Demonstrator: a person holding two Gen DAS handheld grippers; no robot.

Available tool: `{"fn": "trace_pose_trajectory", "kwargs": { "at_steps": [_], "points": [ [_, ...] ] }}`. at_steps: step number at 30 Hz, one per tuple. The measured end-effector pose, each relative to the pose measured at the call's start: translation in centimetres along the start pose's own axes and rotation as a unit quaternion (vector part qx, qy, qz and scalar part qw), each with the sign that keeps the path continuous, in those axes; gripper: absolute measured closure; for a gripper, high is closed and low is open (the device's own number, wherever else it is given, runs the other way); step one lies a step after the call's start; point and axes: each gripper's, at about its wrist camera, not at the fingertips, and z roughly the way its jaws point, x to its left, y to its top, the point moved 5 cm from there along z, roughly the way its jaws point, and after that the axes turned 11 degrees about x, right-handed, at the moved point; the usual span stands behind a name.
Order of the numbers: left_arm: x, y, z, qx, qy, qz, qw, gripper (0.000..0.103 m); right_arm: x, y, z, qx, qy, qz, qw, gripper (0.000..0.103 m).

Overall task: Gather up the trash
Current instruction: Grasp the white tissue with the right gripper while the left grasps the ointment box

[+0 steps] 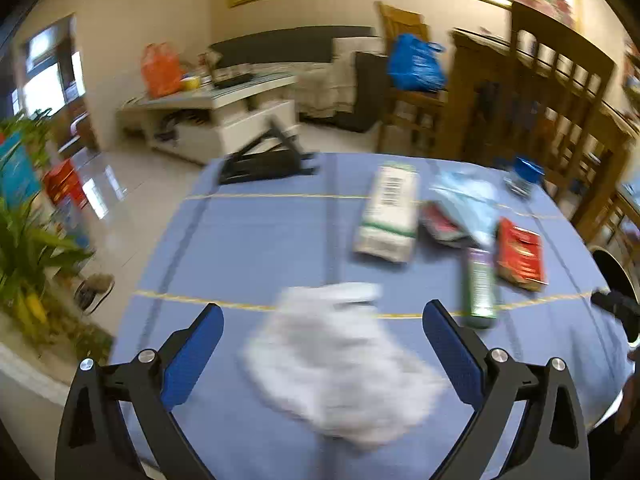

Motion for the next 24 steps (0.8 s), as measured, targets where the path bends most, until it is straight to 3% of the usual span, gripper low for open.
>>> {"fn": "trace_pose_trajectory", "kwargs": {
  "at_steps": [3,6,10,13,19,21,22,24],
  "points": [
    [3.5,0.1,-0.2,-0.004,0.005,-0.034,0.9994,0.007,6.0,0.0,0.8,0.026,0.064,-0.036,0.997,0.006],
    [6.4,0.3,-0.7,-0.012,0.002,-0.065,0.9978,0.007,11.5,-0.1,1.3,0.041,0.102,-0.084,0.990,0.006],
    [8.7,0.2,-0.8,-0.019,0.001,-0.086,0.9962,0.007,16.5,-0.2,2.2,0.063,0.136,-0.125,0.981,0.020],
    [10.6,0.1,-1.1,-0.021,-0.012,-0.108,0.9938,0.007,20.3,0.0,2.9,0.080,0.173,-0.158,0.969,0.020],
    [11.6,0.1,-1.3,-0.025,-0.018,-0.119,0.9924,0.007,26.9,-2.6,5.7,0.129,0.152,-0.258,0.945,0.021],
    [11.5,0.0,-1.4,-0.025,-0.017,-0.116,0.9928,0.007,27.8,-3.7,6.4,0.136,0.120,-0.290,0.940,0.037],
    [11.5,0.0,-1.4,-0.025,-0.017,-0.115,0.9930,0.007,28.1,-4.3,7.1,0.139,0.095,-0.305,0.937,0.050],
    [11.4,0.1,-1.2,-0.023,-0.019,-0.115,0.9929,0.007,28.2,-4.8,6.9,0.120,0.051,-0.335,0.933,0.068]
  ]
}}
